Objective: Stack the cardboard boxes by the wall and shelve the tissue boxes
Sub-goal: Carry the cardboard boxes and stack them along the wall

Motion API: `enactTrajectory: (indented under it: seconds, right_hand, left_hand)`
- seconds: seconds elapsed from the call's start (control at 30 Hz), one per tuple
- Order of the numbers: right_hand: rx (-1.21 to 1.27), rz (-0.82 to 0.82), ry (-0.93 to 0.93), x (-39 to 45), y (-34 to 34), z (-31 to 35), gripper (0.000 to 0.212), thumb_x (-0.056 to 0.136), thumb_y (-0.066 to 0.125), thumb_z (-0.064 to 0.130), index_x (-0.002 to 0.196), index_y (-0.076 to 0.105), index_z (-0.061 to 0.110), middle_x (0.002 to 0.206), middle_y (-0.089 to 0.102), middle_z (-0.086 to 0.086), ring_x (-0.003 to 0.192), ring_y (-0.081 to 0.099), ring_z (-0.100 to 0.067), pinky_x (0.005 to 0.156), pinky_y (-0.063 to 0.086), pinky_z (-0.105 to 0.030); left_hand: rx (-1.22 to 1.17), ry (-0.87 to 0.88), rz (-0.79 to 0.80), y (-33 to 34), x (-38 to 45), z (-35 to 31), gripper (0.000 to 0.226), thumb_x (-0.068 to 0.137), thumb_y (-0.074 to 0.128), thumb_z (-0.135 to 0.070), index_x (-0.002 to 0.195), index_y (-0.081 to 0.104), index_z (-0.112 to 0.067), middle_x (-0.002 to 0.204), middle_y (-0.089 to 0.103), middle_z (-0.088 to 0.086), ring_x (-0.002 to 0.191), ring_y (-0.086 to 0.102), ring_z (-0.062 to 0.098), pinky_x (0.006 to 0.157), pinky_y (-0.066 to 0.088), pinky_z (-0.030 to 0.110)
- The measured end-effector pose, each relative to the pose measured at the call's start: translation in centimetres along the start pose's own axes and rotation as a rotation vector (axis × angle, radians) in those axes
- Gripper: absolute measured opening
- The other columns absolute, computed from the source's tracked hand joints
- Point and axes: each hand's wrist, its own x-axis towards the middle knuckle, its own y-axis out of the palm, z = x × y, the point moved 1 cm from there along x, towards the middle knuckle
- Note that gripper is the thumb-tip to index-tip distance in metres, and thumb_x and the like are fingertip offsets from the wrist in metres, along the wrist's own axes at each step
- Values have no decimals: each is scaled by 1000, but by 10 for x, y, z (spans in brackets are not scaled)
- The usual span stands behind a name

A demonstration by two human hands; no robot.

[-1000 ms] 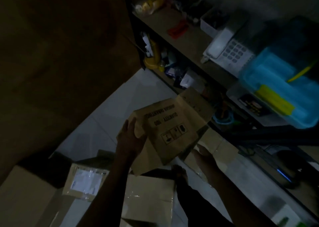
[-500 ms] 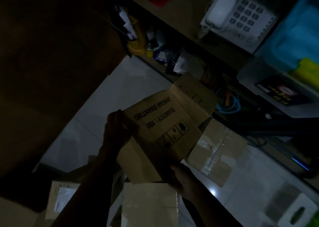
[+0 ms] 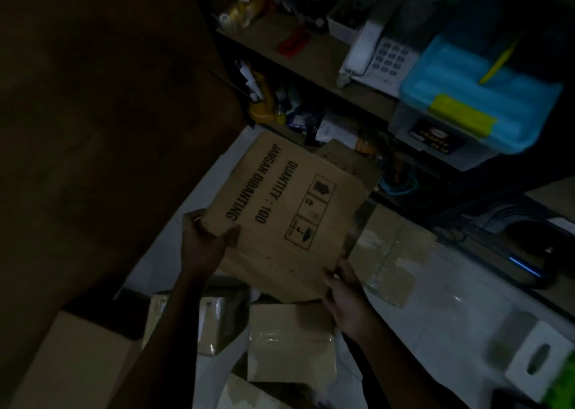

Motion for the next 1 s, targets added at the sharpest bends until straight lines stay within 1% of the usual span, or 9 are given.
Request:
enactTrajectory:
  seconds: [0.07, 0.13, 0.3, 0.37, 0.57, 0.67, 0.8, 0.9, 1.0]
  right_hand:
    - [-13, -18, -83, -33, 1, 14, 52, 95, 67, 24, 139, 51, 46, 136, 61, 12, 124, 57, -18, 108, 46, -48]
    - [-11, -10, -167, -71, -2, 29, 52, 97, 65, 19, 142, 49, 40, 135, 62, 7, 122, 59, -20, 106, 47, -49]
    - [-102, 75, -376, -175, -14, 51, 48, 100, 59, 15, 145, 50, 31, 134, 64, 6, 123, 59, -19, 110, 44, -47]
    - [-113, 78, -427, -217, -20, 51, 52, 98, 61, 13, 147, 48, 28, 134, 63, 4, 121, 60, -18, 108, 46, -41]
    - [-139, 121, -551, -342, -58, 49, 58, 93, 69, 18, 146, 49, 30, 133, 64, 6, 116, 63, -9, 89, 54, -20]
    - [-128, 102, -605, -393, -93, 45, 64, 86, 77, 25, 144, 51, 35, 132, 64, 12, 118, 62, -6, 100, 52, -28]
    - [-83, 64, -679, -451, -145, 39, 71, 79, 82, 22, 142, 53, 35, 130, 64, 12, 109, 65, 0, 85, 55, -20]
    - [-121, -29, -746, -497, -202, 23, 85, 66, 90, 34, 141, 51, 45, 134, 59, 16, 118, 58, -3, 97, 52, -29]
    - [-145, -116, -787, -541, -268, -4, 96, 61, 94, 30, 143, 46, 44, 131, 57, 18, 120, 54, -2, 98, 51, -30]
  left_hand:
    - [-54, 14, -26, -23, -39, -4, 85, 59, 94, -39, 124, 42, -26, 126, 56, 0, 117, 60, 24, 97, 54, 53]
    - [-111, 75, -26, -48, -81, -10, 80, 65, 95, -26, 128, 46, -24, 123, 59, -1, 115, 61, 22, 98, 55, 50]
    - [-182, 216, 17, -97, -182, -12, 66, 73, 90, -28, 131, 57, -34, 118, 70, -9, 108, 68, 8, 87, 59, 34]
    - [-235, 251, 12, -113, -227, -13, 67, 76, 87, -28, 135, 55, -31, 117, 70, -11, 105, 69, 5, 84, 60, 29]
    - [-414, 221, 84, -138, -337, -12, 76, 75, 84, -34, 141, 48, -38, 128, 65, -8, 119, 63, 17, 97, 56, 48]
    - [-421, 207, 63, -132, -385, -14, 82, 64, 86, -49, 137, 48, -47, 132, 61, -9, 123, 58, 21, 101, 51, 56]
    - [-442, 224, 107, -105, -448, -18, 64, 76, 82, -43, 130, 47, -46, 122, 57, -12, 119, 54, 21, 102, 49, 54]
    - [-459, 217, 192, -71, -503, -23, 51, 84, 77, -36, 126, 48, -43, 111, 56, -20, 107, 56, 14, 87, 52, 42]
    - [-452, 235, 240, -30, -560, -22, 47, 87, 74, -39, 125, 48, -44, 120, 57, -10, 113, 53, 20, 75, 50, 35]
